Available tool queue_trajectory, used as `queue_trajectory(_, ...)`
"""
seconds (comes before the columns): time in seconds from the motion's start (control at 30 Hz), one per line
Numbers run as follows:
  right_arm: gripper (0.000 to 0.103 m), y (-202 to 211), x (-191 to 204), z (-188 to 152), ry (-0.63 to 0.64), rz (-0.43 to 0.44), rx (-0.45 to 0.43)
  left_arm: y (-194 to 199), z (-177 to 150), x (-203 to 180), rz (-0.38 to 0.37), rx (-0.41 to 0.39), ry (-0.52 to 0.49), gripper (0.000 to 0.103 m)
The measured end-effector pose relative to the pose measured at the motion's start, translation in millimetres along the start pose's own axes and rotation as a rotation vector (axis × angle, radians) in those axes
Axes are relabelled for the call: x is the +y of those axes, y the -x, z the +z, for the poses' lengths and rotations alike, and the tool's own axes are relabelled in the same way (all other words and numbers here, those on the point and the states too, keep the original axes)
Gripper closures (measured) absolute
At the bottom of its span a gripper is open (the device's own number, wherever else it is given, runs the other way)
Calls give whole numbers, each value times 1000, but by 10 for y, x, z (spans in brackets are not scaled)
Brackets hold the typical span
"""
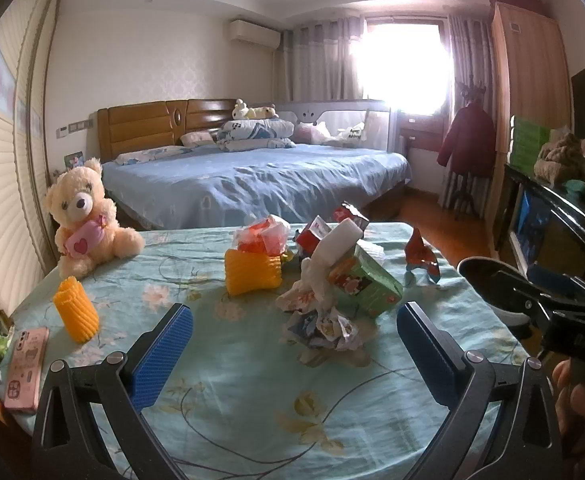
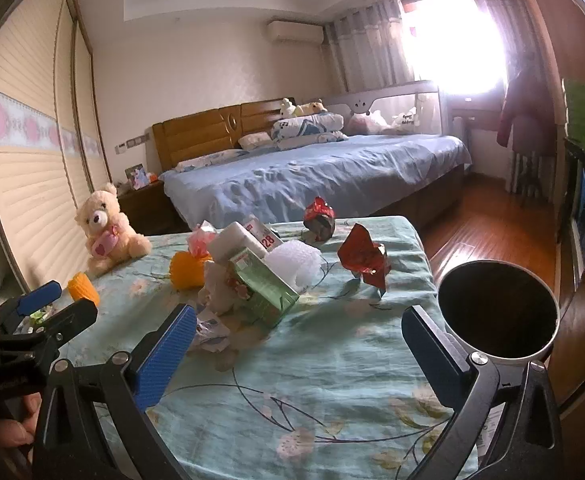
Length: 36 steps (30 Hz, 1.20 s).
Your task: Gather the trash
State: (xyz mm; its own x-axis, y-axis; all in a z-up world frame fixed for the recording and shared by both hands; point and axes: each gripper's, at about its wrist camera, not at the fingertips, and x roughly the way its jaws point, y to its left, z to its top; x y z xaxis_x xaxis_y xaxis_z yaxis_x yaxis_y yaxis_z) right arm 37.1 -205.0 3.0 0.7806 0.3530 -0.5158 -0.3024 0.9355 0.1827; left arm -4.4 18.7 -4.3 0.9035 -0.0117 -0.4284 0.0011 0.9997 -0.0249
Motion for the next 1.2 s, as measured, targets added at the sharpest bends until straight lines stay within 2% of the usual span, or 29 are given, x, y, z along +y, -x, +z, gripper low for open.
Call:
queue_trajectory(0.07,0,-28,-12,-6,-7,10,21,-36,-13,26,-1,12,5,1)
queue_trajectory(0.1,0,-56,-39,3,1,-3,81,-60,-16,40,-1,19,8,1)
queue_trajectory(0.17,0,-100,-60,0,0,-2,115,-119,-32,66,-3,37,15,1)
queue_trajectory(0.27,1,-195,-104,-2,-14,22,141,-226,-15,76,-19,70,36,1)
queue_trajectory(0.47,2,-467,-166,11,-18,92,134,-409,21,127,-32,119,65,4)
queue_trajectory(0.6,8,-650,-190,11,-32,132,176,-565,51,130,-42,149,72,5)
queue_trajectory(0.67,13,-768,-218,8,-44,171,206,-651,67,117,-62,166,77,8)
queue_trajectory(0.73,23,-876,-243,9,-44,198,235,-738,94,101,-81,180,79,10)
queue_trajectory(0.83,29,-1042,-270,25,-25,220,270,-850,117,79,-90,192,68,13)
queue_trajectory(1.1,31,-1312,-274,95,22,272,306,-1260,134,-14,-118,263,54,23)
queue_trajectory(1.2,31,-1398,-275,111,27,287,319,-1395,118,-55,-110,292,36,35)
